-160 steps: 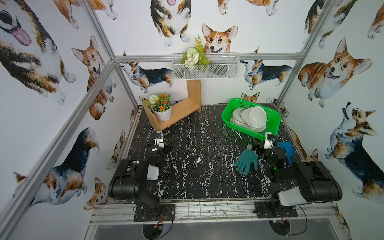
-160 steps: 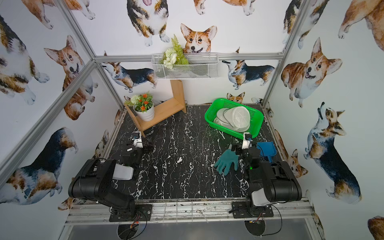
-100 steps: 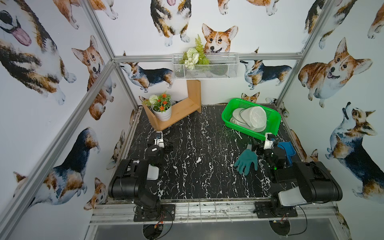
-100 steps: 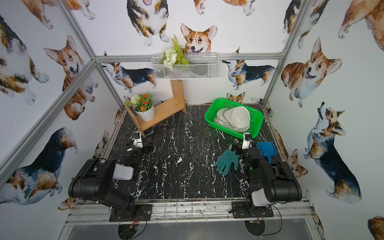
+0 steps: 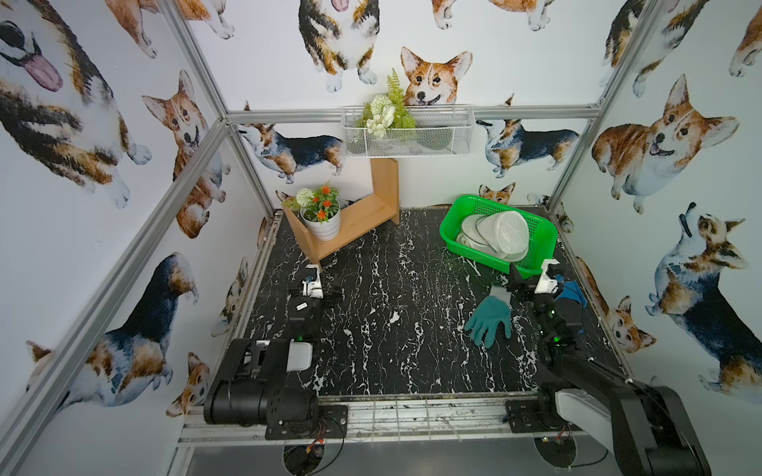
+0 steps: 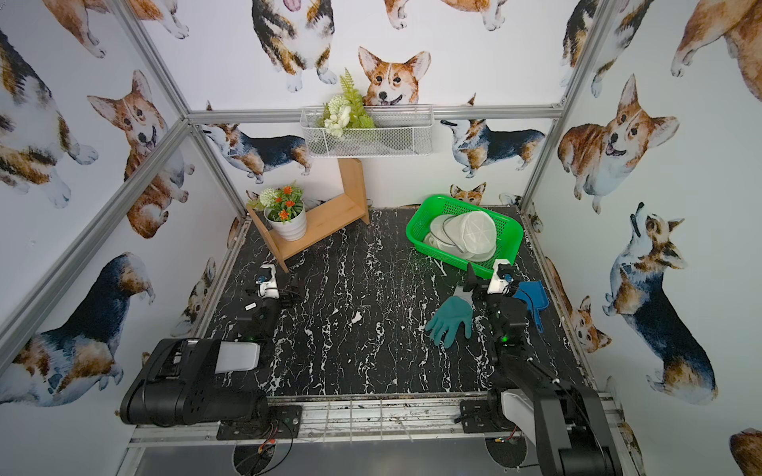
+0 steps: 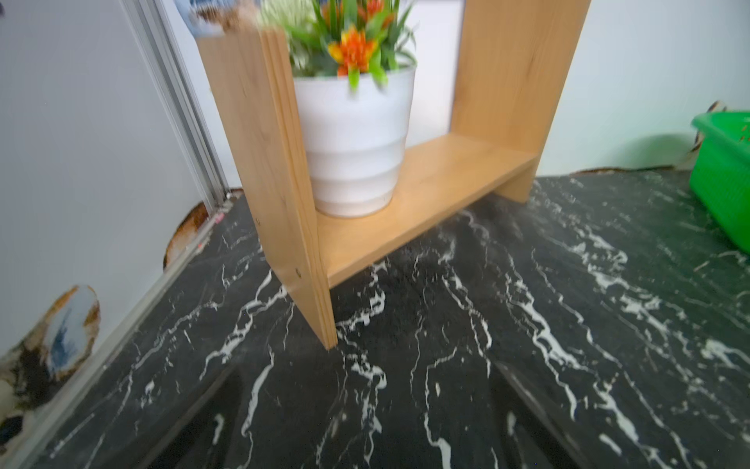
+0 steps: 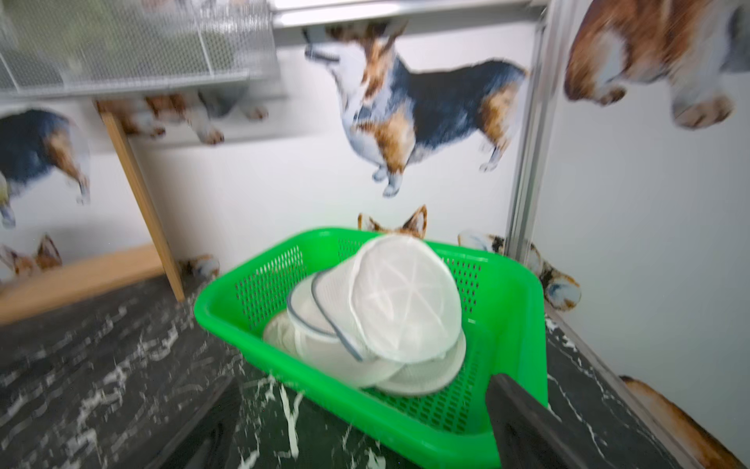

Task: Turn the laundry bag inside out
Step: Move the bin to the center of the board.

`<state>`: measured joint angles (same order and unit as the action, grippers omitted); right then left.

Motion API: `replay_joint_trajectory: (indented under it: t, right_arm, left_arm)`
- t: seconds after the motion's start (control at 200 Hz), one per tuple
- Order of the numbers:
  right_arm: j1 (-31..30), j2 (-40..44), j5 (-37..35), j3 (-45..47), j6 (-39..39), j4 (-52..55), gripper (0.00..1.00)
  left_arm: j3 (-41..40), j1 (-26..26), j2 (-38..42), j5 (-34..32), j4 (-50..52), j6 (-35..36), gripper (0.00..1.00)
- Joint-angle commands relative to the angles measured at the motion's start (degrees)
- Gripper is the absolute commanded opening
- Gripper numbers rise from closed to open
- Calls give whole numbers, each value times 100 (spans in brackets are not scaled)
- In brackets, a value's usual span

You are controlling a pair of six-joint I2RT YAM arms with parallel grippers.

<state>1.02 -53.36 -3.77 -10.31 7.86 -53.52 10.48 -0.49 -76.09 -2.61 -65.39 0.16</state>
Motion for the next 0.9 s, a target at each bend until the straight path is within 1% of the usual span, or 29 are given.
replay_joint_trajectory:
  t: [0.0, 0.025, 0.055, 0.095, 0.125, 0.16, 0.195, 0.22, 0.26, 0.375, 0.465, 0.5, 0.571, 0.691, 0.761, 0.896]
  right_arm:
    - [11, 867, -1332, -608, 1855, 3009, 100]
    - [50, 1002, -1402, -756, 2055, 3452, 100]
    - [115, 1126, -1254, -915, 2117, 3863, 100]
    - [233, 1157, -1136, -1109, 2219, 4371, 100]
    - [325, 1093, -1132, -1259, 2367, 4742, 100]
    - [440, 967, -1040, -1439, 2502, 5083, 100]
    - [575, 798, -870, -1588, 2587, 5287, 100]
    - [670, 660, -709, -1703, 2620, 5377, 100]
    - [782, 403, -564, -1904, 2665, 5502, 100]
    - [1036, -410, -365, -2672, 2677, 5871, 100]
    - [1288, -1027, -74, -3201, 2565, 6073, 100]
    - [1350, -1417, 3, -3406, 2493, 6162, 99]
    - [1401, -1933, 78, -3729, 2274, 6240, 95]
    - [1469, -2614, 129, -4111, 2058, 6301, 87]
    - [1506, -2924, 354, -4191, 1963, 6113, 78]
    - [1507, -3569, 535, -4498, 1880, 6147, 67]
  left_arm:
    - [192, 0, 709, -104, 1309, -147, 100]
    - [298, 1, 868, -187, 1710, -263, 100]
    - [437, 11, 1038, -361, 2205, -424, 100]
    - [597, 6, 1221, -843, 2769, -893, 100]
    - [696, 11, 1335, -1264, 3162, -1362, 100]
    - [792, 10, 1480, -1609, 3632, -1706, 100]
    - [890, 6, 1654, -1747, 4079, -1855, 100]
    - [888, 8, 1763, -1807, 4209, -1942, 100]
    - [816, 10, 1960, -1749, 4303, -2055, 100]
    - [544, 11, 2540, -1308, 4405, -2369, 100]
    - [449, 6, 2809, -1017, 4596, -2620, 100]
    - [420, -3, 2878, -910, 4684, -2694, 99]
    - [409, -36, 3010, -743, 4850, -2723, 96]
    - [385, -206, 3159, -668, 4964, -2656, 93]
    - [409, -353, 3176, -678, 4965, -2614, 92]
    - [521, -761, 3005, -824, 4924, -2515, 91]
